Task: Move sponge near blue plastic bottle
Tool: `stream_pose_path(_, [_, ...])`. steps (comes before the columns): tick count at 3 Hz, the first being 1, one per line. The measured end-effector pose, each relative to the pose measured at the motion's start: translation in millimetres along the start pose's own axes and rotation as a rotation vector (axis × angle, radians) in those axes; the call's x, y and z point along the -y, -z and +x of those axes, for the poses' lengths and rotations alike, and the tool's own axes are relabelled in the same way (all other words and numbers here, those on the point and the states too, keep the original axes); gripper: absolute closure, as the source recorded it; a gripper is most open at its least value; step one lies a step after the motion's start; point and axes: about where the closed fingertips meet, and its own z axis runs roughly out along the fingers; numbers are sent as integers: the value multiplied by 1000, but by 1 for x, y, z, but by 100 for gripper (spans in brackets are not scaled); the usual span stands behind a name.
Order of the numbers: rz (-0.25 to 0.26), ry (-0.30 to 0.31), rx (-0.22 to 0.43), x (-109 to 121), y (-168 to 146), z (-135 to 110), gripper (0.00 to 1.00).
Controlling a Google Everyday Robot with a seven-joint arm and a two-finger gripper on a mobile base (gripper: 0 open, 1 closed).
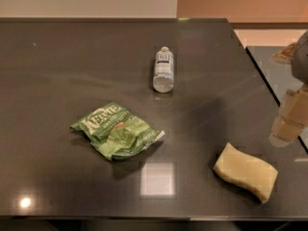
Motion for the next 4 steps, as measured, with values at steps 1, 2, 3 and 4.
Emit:
stream_pose_path(1, [-13, -17, 42, -24, -15, 11, 0])
stream_pose_path(2, [-45, -31, 73, -47, -35, 18, 0])
stream_pose_path(3, [-75, -51, 96, -67, -54, 24, 0])
stream_pose_path(4, [-100, -53, 107, -84, -70, 25, 0])
